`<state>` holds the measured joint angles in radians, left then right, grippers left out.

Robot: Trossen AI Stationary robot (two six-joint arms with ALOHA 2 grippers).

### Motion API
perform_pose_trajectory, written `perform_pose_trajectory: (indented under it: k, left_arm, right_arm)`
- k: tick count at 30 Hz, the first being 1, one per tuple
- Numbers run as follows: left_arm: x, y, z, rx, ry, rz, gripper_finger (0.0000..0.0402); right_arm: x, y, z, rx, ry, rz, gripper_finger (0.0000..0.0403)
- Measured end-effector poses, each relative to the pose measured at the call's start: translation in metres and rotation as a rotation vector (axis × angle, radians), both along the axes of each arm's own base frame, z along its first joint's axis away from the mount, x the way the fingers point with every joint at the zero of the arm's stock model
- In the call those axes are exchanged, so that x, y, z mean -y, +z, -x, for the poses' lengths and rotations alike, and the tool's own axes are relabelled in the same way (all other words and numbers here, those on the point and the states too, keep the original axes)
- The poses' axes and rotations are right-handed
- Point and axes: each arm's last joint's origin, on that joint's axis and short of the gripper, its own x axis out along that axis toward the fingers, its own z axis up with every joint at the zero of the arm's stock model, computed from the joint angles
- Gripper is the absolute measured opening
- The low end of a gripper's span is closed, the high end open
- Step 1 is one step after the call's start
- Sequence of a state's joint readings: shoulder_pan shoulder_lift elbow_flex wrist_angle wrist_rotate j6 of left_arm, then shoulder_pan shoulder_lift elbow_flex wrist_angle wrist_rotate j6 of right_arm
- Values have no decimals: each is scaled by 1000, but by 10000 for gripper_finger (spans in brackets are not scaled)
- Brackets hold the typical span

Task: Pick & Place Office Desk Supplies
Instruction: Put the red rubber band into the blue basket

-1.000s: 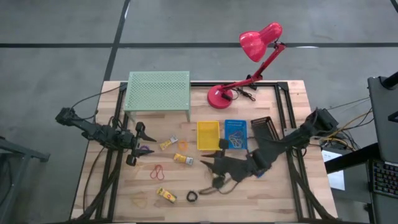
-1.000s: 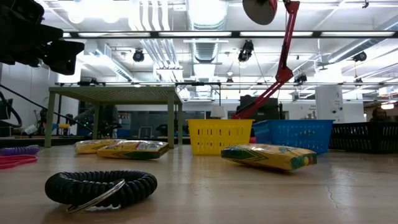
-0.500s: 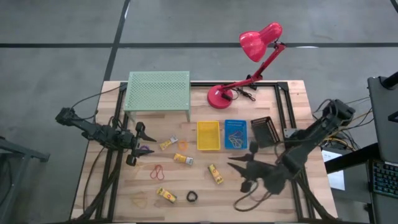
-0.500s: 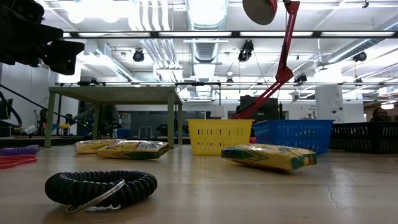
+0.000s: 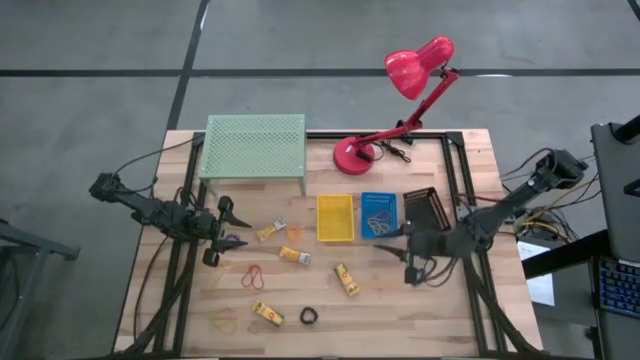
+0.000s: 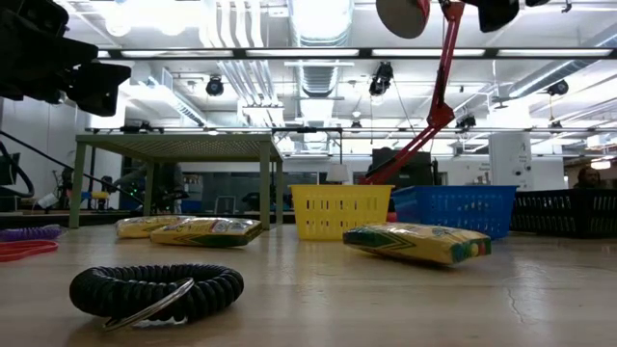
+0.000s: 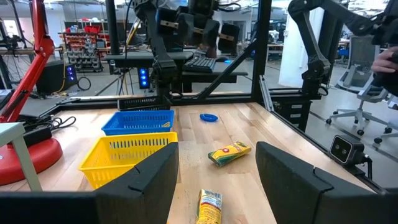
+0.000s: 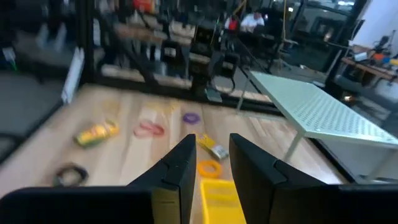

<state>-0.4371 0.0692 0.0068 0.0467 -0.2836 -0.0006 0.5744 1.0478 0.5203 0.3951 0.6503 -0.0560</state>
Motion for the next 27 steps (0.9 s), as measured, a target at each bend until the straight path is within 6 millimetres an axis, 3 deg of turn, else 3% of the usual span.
perform_pose_trajectory:
  k: [14,27]
  left_arm:
    - [0,0,0,0,0,0,219]
    - [0,0,0,0,0,0,219]
  right_arm:
    - [4,-9,3,-9,-14,3,75]
    - [2,-16,-1,-40,-14,22,89]
